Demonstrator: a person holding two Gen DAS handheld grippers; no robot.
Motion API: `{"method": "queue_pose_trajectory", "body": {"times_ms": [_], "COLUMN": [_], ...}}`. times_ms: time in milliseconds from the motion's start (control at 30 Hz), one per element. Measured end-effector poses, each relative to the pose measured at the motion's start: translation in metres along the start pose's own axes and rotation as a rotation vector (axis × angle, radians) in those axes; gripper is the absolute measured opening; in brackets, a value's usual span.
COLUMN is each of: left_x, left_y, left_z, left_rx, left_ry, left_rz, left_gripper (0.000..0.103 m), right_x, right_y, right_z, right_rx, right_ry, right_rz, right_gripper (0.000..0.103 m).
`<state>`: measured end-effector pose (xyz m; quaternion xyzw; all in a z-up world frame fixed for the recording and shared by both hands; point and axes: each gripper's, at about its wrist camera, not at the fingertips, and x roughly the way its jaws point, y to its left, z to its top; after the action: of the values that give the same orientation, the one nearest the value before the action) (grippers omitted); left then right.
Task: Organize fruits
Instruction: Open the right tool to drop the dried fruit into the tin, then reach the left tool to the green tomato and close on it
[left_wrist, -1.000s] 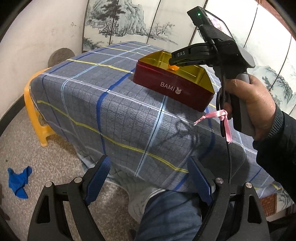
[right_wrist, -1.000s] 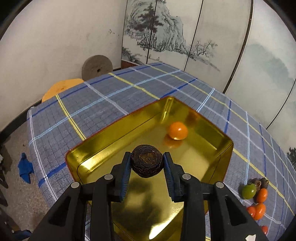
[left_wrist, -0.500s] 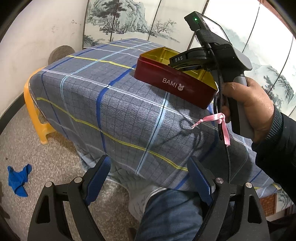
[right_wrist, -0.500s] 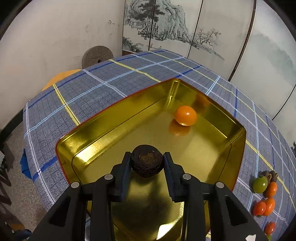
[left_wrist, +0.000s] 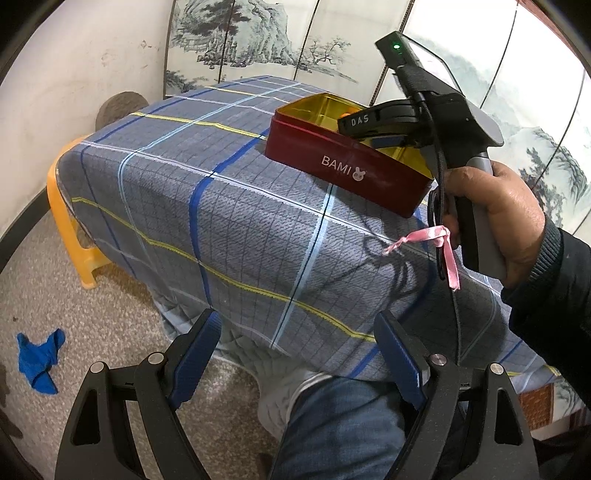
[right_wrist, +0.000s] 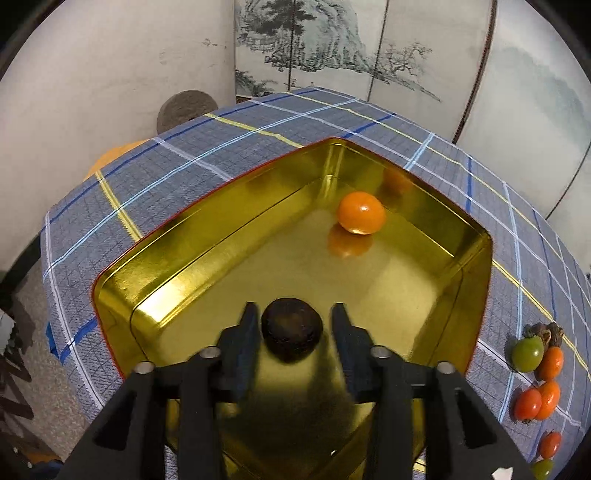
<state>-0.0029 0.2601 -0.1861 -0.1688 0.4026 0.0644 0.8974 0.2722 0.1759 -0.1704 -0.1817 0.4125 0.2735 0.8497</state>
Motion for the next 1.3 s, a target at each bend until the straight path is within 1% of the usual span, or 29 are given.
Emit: {"method": "queue_pose_trajectory", "body": {"times_ms": [33,67,100,167,267,333,400,500,567,600,700,800,833,933,1033,1100,1200,1300], "left_x": [0.000,-0.001,-0.002,-0.005,-0.009,-0.010,-0.009,-0.005,-0.001,0.001,0.008,0.017,0.020,0.032,0.047,0.058,0.077,0.095], "left_y": [0.000,-0.001,-0.002,-0.005,-0.010,-0.014,-0.022,-0.037,-0.053,-0.062,-0.096,-0.133,-0.146,-0.186,-0.228,-0.256,-0.295,-0.324], "left_z": [0.001,0.001,0.002,0.004,0.007,0.009,0.011,0.017,0.023,0.026,0.036,0.045,0.047,0.054,0.061,0.064,0.069,0.068], "left_rx": [0.002,0.007,0.011,0.023,0.041,0.059,0.090,0.133,0.175,0.196,0.256,0.319,0.338,0.389,0.434,0.469,0.506,0.536], "left_ry": [0.000,-0.001,-0.002,-0.008,-0.022,-0.028,-0.032,-0.029,-0.031,-0.034,-0.034,-0.035,-0.032,-0.016,-0.005,0.003,0.017,0.023], "left_rz": [0.001,0.003,0.005,0.008,0.015,0.015,0.017,-0.001,-0.024,-0.037,-0.085,-0.134,-0.149,-0.202,-0.238,-0.258,-0.284,-0.285], "left_gripper": [0.085,0.085,0.085,0.085,0.085,0.085,0.085,0.085,0.085,0.085,0.085,0.085,0.085,0.085,0.085,0.085,0.085,0.085], "right_x": [-0.002,-0.004,-0.007,-0.018,-0.044,-0.068,-0.089,-0.115,-0.128,-0.132,-0.138,-0.142,-0.143,-0.147,-0.151,-0.153,-0.159,-0.163], "right_y": [-0.003,-0.006,-0.008,-0.010,-0.016,-0.028,-0.046,-0.091,-0.133,-0.154,-0.223,-0.293,-0.319,-0.369,-0.396,-0.410,-0.419,-0.423], "right_z": [0.000,0.000,0.000,-0.002,-0.008,-0.017,-0.028,-0.049,-0.066,-0.075,-0.109,-0.150,-0.168,-0.208,-0.236,-0.249,-0.259,-0.268], "right_rx": [0.012,0.023,0.029,0.029,0.018,0.021,0.028,0.072,0.129,0.159,0.270,0.422,0.490,0.627,0.716,0.777,0.836,0.881], "right_ry": [-0.006,-0.013,-0.020,-0.054,-0.129,-0.195,-0.258,-0.315,-0.332,-0.334,-0.312,-0.291,-0.280,-0.270,-0.269,-0.280,-0.311,-0.337], "right_rz": [0.006,0.013,0.023,0.054,0.061,0.065,0.043,-0.012,-0.077,-0.112,-0.225,-0.319,-0.351,-0.389,-0.404,-0.380,-0.354,-0.339], "right_gripper": [0.059,0.074,0.085,0.085,0.086,0.092,0.097,0.098,0.102,0.102,0.102,0.102,0.102,0.102,0.102,0.103,0.103,0.103]}}
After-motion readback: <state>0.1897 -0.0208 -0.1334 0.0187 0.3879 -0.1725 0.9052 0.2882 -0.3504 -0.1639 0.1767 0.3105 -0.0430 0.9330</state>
